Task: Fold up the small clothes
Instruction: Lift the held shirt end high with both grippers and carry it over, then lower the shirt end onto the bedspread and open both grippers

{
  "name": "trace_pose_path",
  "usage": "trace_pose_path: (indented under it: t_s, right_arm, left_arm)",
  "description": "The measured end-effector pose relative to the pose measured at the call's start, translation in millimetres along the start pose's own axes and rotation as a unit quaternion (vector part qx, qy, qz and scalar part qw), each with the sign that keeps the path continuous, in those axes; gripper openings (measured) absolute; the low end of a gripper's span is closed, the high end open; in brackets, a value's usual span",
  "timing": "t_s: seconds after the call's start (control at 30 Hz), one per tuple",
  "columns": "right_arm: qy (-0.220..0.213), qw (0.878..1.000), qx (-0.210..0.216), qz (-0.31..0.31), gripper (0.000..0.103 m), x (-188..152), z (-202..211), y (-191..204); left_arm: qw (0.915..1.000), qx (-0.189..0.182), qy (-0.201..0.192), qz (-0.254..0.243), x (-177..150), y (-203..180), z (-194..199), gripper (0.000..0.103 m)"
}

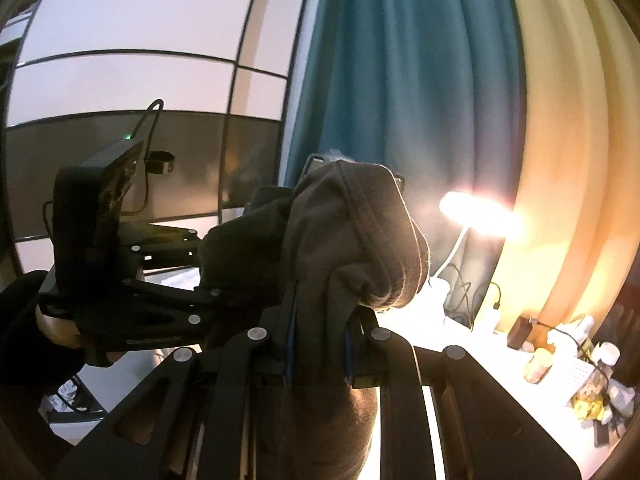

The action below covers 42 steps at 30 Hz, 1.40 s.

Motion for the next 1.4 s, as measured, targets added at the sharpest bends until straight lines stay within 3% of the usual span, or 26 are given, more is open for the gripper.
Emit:
trace_pose_path:
  t_s: [0.53, 1.4]
  right_arm:
    - [0.044, 0.997, 0.007, -0.057, 0.019, -27, -55, -61]
    - [0.131, 0.982, 0.023, -0.138, 0.019, -97, -159, -131]
  left_arm:
    - [0.9976, -0.021, 0.063, 0.017, -16, 4, -70, 0.026]
    - [0.9837, -0.042, 0.172, 0.033, -71, 21, -170, 0.026]
Point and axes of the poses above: each gripper's, at about its wrist camera, not at the fingertips, and z roughly against the way its jaws point, y to its left, x to its top, the point moved 4 cm from there along -z, roughly the way its jaws point, and after that the axes turned 8 degrees about x, right-handed, at the moved point
